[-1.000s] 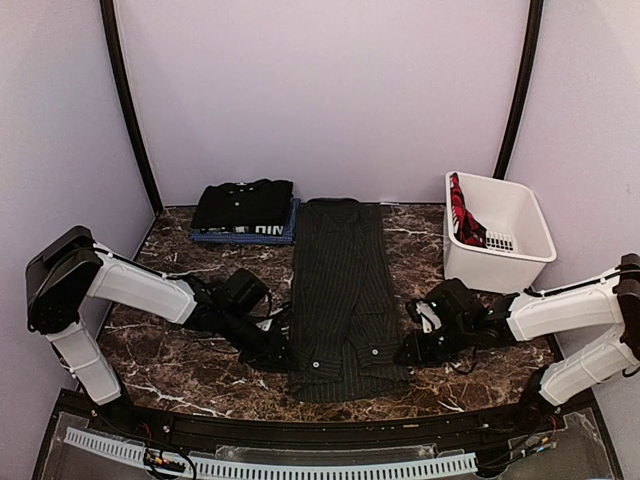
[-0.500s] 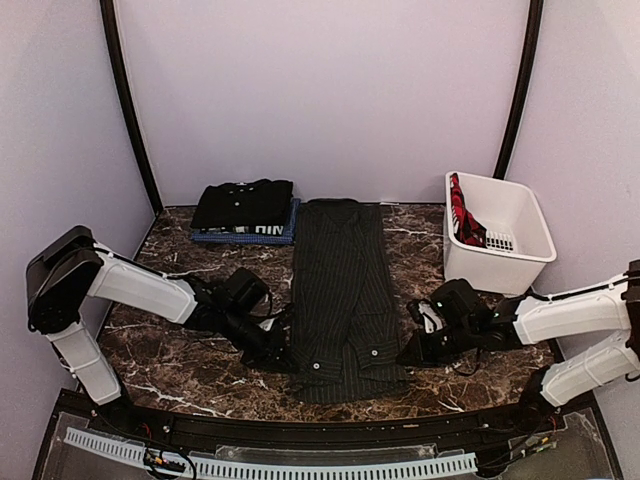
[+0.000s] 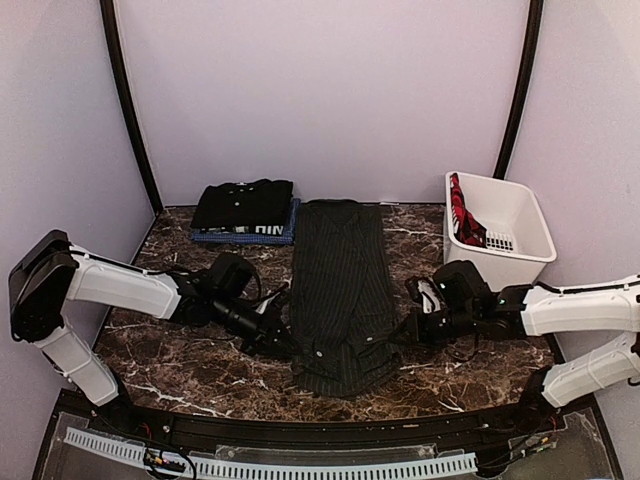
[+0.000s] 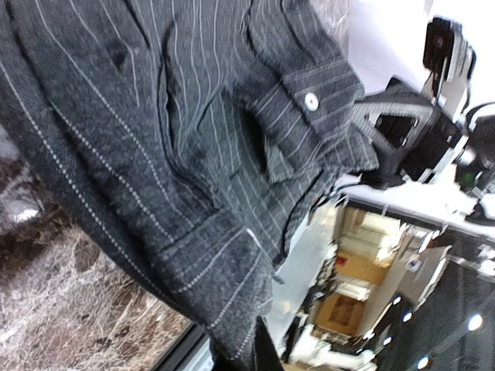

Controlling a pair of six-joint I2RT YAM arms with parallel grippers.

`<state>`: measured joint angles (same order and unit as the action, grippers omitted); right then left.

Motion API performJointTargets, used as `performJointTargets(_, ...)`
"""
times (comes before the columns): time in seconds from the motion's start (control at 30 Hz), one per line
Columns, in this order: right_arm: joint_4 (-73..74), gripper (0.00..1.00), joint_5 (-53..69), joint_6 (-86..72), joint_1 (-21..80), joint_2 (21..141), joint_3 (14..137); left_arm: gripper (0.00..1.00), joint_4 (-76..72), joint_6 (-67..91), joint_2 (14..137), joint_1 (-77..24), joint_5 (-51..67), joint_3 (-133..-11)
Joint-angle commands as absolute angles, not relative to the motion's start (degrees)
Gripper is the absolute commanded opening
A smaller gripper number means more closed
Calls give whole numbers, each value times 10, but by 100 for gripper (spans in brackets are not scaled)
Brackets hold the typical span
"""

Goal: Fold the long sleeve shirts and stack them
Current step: Pick up the rectangle-folded shirt from the center of the board, then fold the rectangle-folded shirt at the center of the board.

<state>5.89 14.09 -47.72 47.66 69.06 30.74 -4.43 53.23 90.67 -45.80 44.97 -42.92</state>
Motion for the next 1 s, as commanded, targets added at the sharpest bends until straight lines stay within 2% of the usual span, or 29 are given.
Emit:
performJointTargets(0.0,14,0,129,-483,462,716,346,0,-162,636,883,-425,498,-402)
performJointTargets(0.33,-97,0,137,-478,397,800,393,0,-406,811,946,-369,538,-389)
performJointTargets(0.67,-127,0,79,-431,350,952,528,0,-619,909,1107,-317,468,-456)
performJointTargets(0.77,-119,0,77,-418,336,1003,570,0,-648,921,1153,-307,451,-493)
performJointTargets(0.97,-53,0,46,-375,327,1091,649,0,-585,872,1217,-292,416,-551)
